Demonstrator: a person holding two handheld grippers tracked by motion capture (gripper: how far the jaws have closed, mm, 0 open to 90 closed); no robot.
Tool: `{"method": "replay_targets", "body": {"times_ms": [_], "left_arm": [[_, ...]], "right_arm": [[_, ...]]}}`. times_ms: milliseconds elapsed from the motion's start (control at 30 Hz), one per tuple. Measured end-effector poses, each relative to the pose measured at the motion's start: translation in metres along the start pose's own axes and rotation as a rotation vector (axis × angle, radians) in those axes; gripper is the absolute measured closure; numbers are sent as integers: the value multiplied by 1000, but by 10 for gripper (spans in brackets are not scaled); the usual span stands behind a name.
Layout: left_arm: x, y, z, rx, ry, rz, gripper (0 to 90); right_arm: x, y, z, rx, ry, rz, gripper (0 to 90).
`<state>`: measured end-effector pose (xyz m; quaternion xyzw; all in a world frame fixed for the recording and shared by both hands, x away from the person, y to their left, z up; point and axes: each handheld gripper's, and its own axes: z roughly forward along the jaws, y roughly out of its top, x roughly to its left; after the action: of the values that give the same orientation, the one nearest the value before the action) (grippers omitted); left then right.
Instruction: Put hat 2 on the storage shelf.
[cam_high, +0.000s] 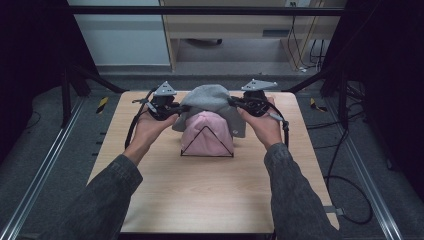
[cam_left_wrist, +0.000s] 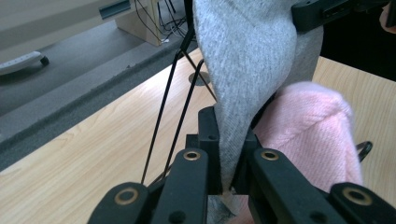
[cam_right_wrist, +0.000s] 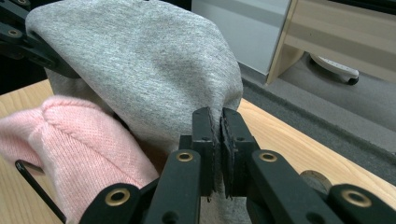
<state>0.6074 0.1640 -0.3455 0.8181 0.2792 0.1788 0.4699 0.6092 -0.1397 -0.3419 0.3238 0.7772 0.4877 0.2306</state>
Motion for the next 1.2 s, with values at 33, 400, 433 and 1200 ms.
{"method": "replay_targets", "body": {"times_ms": [33,400,433,1200], "left_arm": [[0,-1,1,2,-1,-2,865],[2,-20,10,35,10,-23,866],[2,-22,11,37,11,-28,865],[10,-39,19,77,25,-80,852]], "right_arm": [[1,-1,0,6,-5,1,855],[4,-17,7,35,6,13,853],[5,-20,8,45,6,13,852],[12,-34,15,84,23,27,812]]}}
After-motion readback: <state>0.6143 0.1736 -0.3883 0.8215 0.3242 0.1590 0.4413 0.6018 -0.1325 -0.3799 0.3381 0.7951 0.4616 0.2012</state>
